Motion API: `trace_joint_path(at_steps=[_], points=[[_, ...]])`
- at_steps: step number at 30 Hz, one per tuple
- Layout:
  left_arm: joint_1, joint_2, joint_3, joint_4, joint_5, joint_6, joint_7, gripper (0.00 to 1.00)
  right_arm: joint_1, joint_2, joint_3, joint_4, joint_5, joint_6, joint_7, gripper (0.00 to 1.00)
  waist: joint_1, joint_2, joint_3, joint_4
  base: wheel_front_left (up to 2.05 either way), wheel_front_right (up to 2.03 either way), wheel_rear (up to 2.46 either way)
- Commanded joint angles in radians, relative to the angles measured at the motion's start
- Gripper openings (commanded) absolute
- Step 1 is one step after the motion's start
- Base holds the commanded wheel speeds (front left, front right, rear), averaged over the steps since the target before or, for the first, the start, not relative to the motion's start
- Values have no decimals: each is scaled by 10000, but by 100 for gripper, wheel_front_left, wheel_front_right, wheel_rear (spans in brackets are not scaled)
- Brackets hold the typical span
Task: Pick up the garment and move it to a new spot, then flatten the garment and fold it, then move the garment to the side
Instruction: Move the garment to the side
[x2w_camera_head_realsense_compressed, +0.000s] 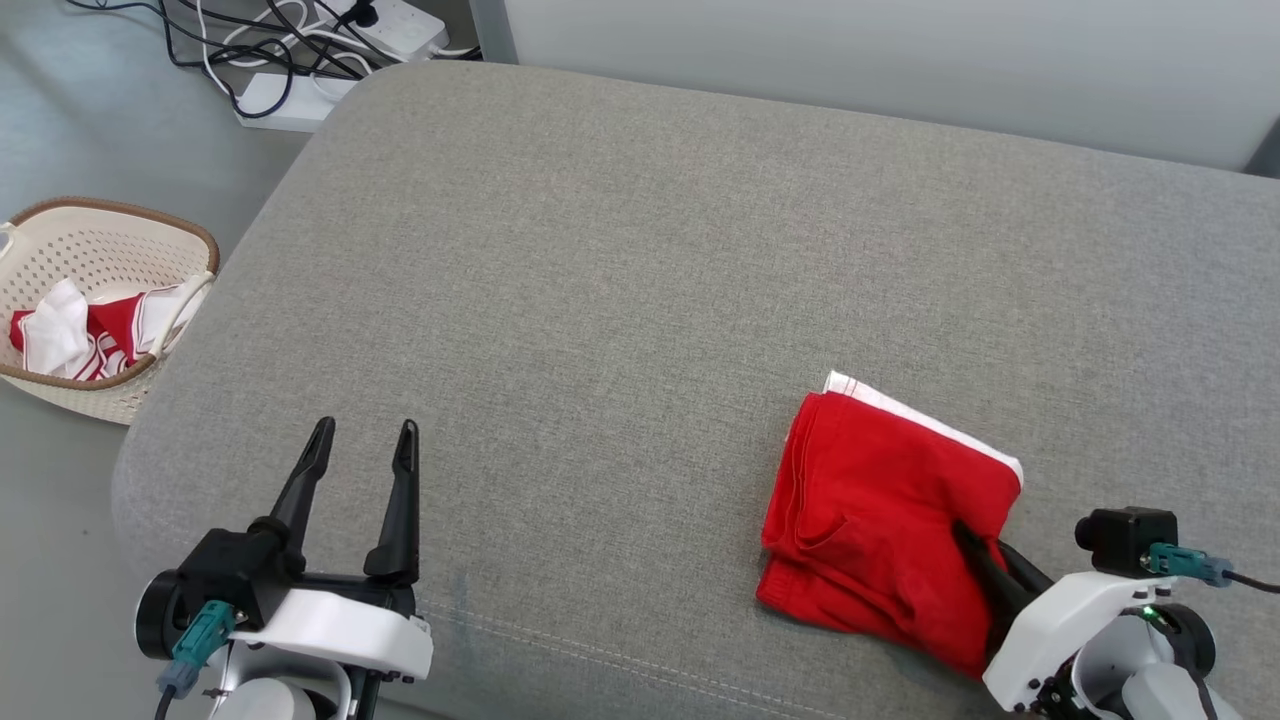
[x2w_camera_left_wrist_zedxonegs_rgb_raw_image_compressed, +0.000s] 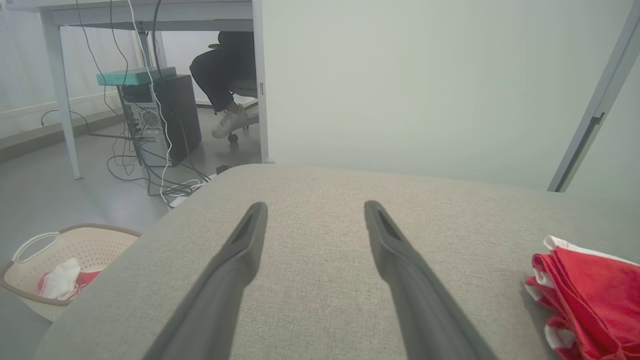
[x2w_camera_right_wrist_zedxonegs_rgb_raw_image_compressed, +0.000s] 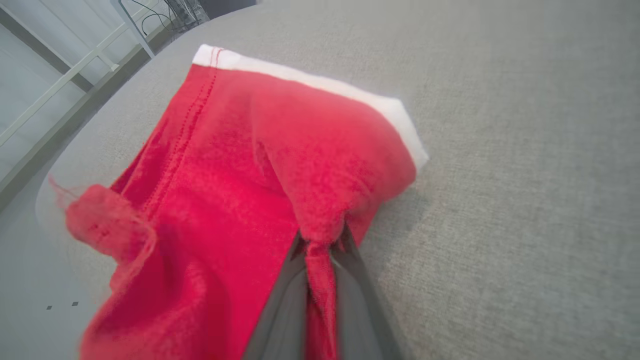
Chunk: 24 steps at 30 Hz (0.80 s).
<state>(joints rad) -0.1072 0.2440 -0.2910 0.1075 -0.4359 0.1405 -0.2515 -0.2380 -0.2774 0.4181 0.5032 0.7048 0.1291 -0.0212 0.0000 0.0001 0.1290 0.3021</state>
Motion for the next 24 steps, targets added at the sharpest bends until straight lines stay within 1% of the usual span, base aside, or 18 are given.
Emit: trace_joint_path(at_steps=[1, 3, 6, 9, 12, 14, 17, 20, 24], points=[[-297, 147, 443, -193, 113, -97, -102, 100, -261, -241, 233, -175, -16, 16, -291, 0, 0, -1, -11, -9, 0, 0, 0], [-297, 84, 495, -203, 182, -133, -102, 100, -319, -362, 299, -282, -127, 16, -559, 0, 0, -1, 7, -98, 0, 0, 0], [-327, 23, 523, -211, 277, -246, -102, 100, -326, -587, 282, -579, -595, 16, -1061, 0, 0, -1, 34, -361, 0, 0, 0], [-383, -12, 574, -205, 352, -332, -102, 100, -255, -868, 194, -1034, -1327, 16, -1452, 0, 0, -1, 83, -784, 0, 0, 0], [-455, -30, 598, -185, 438, -395, -102, 100, -52, -1026, -150, -1580, -2099, 16, -1750, 0, 0, -1, 137, -1315, 0, 0, 0], [-516, -17, 617, -173, 495, -430, -103, 100, 149, -1091, -367, -1968, -2537, 16, -1791, 0, 0, -1, 191, -1720, 0, 0, 0], [-620, 10, 618, -149, 559, -479, -103, 100, 517, -1026, -795, -2462, -2832, 16, -1667, 0, 0, -1, 271, -2362, 0, 0, 0], [-711, 28, 605, -158, 627, -491, -103, 100, 838, -961, -1106, -2864, -2933, 16, -1406, 0, 0, -1, 339, -3024, 0, 0, 0], [-869, 107, 568, -199, 692, -505, -83, 100, 1072, -1044, -1389, -3326, -2985, 16, -1041, 0, 0, -1, 545, -3892, 0, 0, 0]])
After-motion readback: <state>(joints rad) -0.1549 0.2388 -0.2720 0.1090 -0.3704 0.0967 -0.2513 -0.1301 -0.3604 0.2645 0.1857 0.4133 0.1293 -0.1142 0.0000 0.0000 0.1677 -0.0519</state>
